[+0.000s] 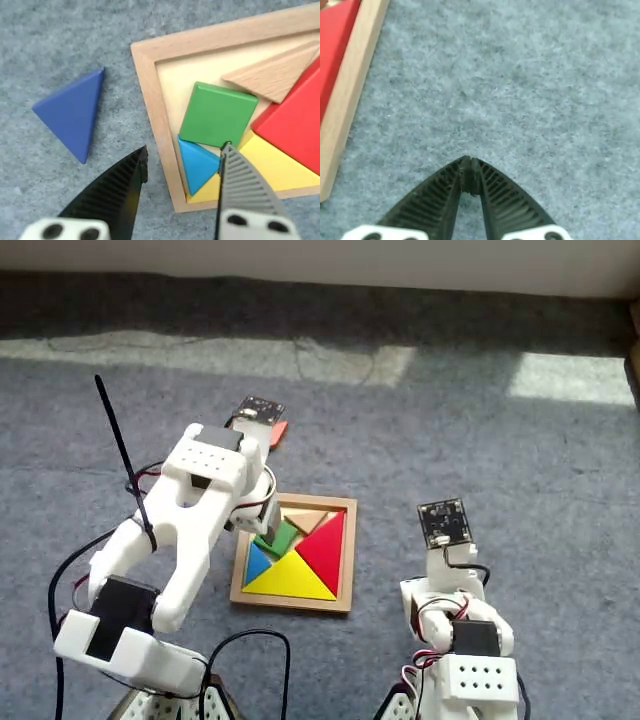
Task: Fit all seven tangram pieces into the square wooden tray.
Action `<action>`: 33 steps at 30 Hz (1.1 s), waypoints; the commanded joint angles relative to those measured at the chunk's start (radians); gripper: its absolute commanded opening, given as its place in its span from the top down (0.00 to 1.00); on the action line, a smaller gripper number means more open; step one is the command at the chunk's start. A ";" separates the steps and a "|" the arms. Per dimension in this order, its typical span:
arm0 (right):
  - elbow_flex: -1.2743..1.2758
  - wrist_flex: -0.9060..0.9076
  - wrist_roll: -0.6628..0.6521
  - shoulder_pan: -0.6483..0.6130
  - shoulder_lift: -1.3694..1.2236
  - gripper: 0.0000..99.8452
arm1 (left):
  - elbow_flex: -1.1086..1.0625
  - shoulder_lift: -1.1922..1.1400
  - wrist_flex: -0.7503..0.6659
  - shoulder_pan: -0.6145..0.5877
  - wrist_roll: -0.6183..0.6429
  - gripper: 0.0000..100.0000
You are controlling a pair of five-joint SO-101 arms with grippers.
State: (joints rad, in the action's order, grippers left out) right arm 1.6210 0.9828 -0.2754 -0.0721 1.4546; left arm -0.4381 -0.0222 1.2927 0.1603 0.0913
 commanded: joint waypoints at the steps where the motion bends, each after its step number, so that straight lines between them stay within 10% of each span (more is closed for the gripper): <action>1: -0.005 -0.018 -0.014 0.012 0.012 0.99 | 0.031 0.004 -0.041 -0.044 -0.066 0.83; 26: -0.005 -0.018 -0.014 0.012 0.012 0.99 | 0.321 -0.288 -0.078 0.197 -0.080 0.83; 33: -0.005 -0.018 -0.014 0.012 0.012 0.99 | 0.487 -0.285 0.107 0.199 -0.078 0.83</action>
State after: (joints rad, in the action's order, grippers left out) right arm 1.6210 0.9828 -0.2754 -0.0721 1.4546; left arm -0.0514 -0.3168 1.3142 0.3567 0.0038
